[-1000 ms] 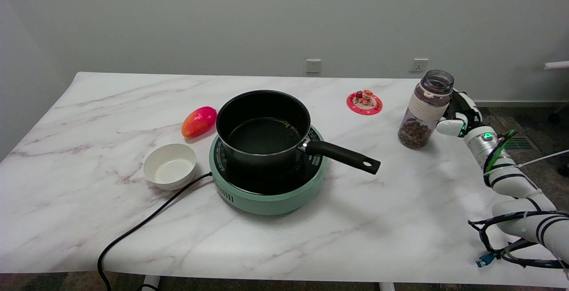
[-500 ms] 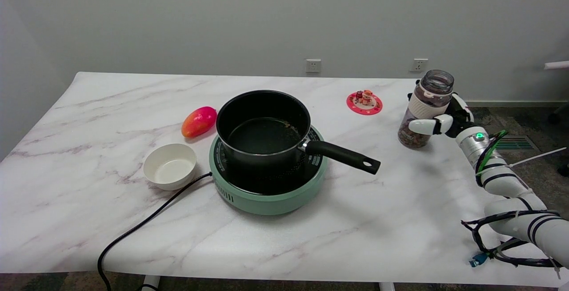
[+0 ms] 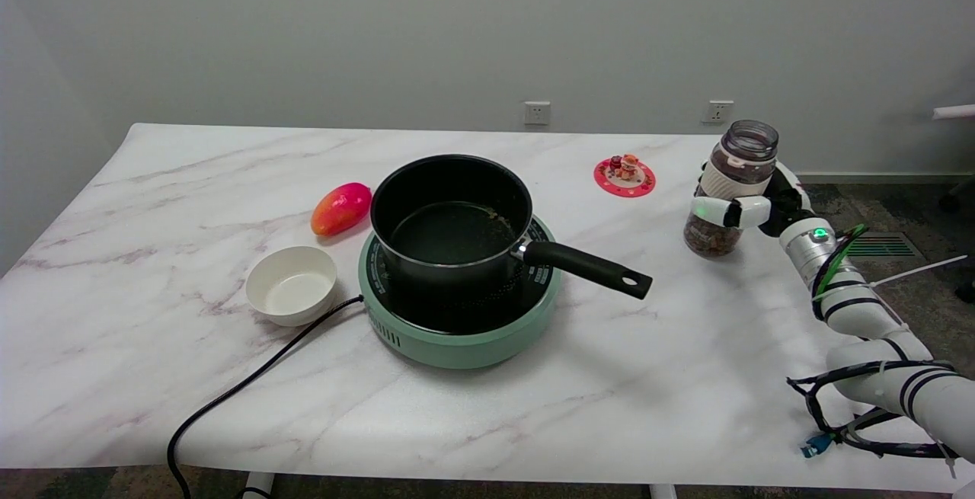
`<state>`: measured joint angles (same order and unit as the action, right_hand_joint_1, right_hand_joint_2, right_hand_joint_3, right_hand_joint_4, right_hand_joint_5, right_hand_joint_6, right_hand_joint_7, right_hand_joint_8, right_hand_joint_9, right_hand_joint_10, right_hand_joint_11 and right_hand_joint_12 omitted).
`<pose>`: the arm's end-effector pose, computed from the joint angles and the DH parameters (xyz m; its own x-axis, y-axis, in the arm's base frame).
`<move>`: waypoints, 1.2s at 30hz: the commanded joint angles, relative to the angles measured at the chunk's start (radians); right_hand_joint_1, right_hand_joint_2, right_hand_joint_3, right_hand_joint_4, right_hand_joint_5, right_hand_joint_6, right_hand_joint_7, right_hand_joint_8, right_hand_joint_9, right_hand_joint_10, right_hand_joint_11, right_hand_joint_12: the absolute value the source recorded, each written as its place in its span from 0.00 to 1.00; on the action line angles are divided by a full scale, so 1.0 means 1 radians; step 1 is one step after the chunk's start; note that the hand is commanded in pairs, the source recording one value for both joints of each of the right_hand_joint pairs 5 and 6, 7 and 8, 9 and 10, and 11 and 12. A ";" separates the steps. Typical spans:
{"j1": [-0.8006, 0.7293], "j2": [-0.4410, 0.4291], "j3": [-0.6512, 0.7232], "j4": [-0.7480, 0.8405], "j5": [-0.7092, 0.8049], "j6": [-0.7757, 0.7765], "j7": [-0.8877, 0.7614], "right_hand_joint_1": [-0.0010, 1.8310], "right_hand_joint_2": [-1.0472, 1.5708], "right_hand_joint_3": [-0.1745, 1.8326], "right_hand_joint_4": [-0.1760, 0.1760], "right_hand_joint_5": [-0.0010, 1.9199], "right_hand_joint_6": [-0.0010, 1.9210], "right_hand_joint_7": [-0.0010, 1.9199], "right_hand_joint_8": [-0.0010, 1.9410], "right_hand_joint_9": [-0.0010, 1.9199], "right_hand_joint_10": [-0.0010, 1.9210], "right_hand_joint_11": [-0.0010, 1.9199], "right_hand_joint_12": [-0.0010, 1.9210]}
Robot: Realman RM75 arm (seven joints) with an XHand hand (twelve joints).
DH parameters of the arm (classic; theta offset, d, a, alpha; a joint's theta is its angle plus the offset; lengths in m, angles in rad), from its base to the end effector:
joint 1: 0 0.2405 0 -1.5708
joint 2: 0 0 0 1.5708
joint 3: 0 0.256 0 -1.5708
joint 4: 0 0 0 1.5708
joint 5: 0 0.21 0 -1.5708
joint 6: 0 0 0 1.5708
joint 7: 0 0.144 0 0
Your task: Pick up the bottle.
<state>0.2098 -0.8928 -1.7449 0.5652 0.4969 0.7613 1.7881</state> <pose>-0.3073 -0.3176 0.5419 0.1180 0.3186 0.9405 -0.9897 -0.0398 0.1376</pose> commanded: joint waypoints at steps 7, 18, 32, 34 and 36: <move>0.006 0.008 0.001 0.041 0.034 -0.005 -0.003 0.82 0.70 0.36 0.50 1.00 1.00 1.00 0.98 0.68 0.68 0.59 0.59; 0.061 0.089 -0.027 0.231 -0.094 -0.059 -0.010 0.83 0.76 0.34 0.50 1.00 1.00 1.00 0.99 0.70 0.70 0.61 0.61; 0.037 0.183 -0.038 0.524 -0.178 -0.062 -0.076 0.83 0.83 0.37 0.50 1.00 1.00 1.00 0.99 0.74 0.74 0.64 0.64; 0.032 0.184 -0.036 0.550 -0.178 -0.061 -0.088 0.82 0.85 0.36 0.50 1.00 1.00 1.00 0.99 0.75 0.75 0.65 0.65; 0.030 0.183 -0.035 0.591 -0.179 -0.072 -0.099 0.82 0.85 0.35 0.50 1.00 1.00 1.00 0.99 0.75 0.75 0.65 0.65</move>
<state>0.2552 -0.7859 -1.7710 0.8714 0.3854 0.7131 1.7697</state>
